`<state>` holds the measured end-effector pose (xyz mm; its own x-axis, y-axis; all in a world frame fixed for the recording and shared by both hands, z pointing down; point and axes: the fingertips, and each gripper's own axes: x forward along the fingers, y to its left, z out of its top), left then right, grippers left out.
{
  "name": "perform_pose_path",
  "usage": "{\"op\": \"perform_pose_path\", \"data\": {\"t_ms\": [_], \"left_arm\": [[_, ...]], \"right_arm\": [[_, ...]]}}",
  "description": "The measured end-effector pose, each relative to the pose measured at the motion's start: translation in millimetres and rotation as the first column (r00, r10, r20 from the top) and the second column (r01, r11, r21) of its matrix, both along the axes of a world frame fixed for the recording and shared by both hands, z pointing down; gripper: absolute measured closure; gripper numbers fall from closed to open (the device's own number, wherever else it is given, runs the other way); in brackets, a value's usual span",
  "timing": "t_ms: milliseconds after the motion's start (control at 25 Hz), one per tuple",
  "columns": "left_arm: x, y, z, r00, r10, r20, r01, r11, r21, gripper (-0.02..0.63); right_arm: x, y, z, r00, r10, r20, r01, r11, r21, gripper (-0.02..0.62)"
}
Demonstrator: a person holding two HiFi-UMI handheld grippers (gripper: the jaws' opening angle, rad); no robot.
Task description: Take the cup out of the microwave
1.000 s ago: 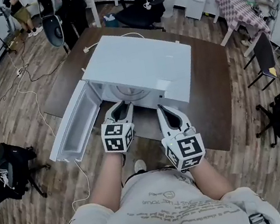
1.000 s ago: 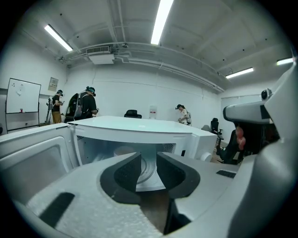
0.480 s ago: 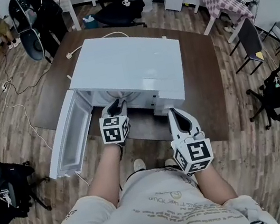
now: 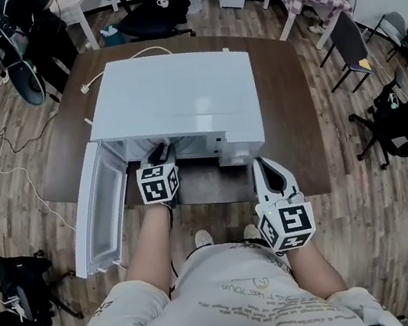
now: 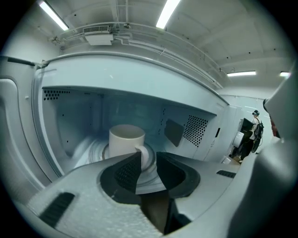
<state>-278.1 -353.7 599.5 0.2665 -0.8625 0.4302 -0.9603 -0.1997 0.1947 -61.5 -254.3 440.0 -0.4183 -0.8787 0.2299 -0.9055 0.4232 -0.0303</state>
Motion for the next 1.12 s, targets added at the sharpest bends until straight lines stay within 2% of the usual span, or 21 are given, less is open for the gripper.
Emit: {"op": "perform_pose_path", "data": {"t_ms": [360, 640, 840, 1120], "left_arm": [[1, -13, 18, 0.999, 0.036, -0.015, -0.036, 0.999, -0.028, 0.505], [4, -23, 20, 0.995, 0.047, -0.089, -0.049, 0.999, -0.014, 0.505], [9, -30, 18, 0.995, 0.096, -0.011, -0.096, 0.995, 0.006, 0.505], [17, -38, 23, 0.994, 0.110, 0.000, -0.109, 0.994, 0.009, 0.505]], "right_arm": [[1, -8, 5, 0.999, 0.037, -0.020, -0.037, 0.999, -0.009, 0.581], [5, -12, 7, 0.998, 0.060, -0.029, -0.060, 0.998, -0.006, 0.581], [12, -13, 5, 0.995, 0.087, -0.037, -0.087, 0.996, -0.001, 0.581], [23, -13, 4, 0.992, 0.117, -0.055, -0.117, 0.993, 0.001, 0.581]]}}
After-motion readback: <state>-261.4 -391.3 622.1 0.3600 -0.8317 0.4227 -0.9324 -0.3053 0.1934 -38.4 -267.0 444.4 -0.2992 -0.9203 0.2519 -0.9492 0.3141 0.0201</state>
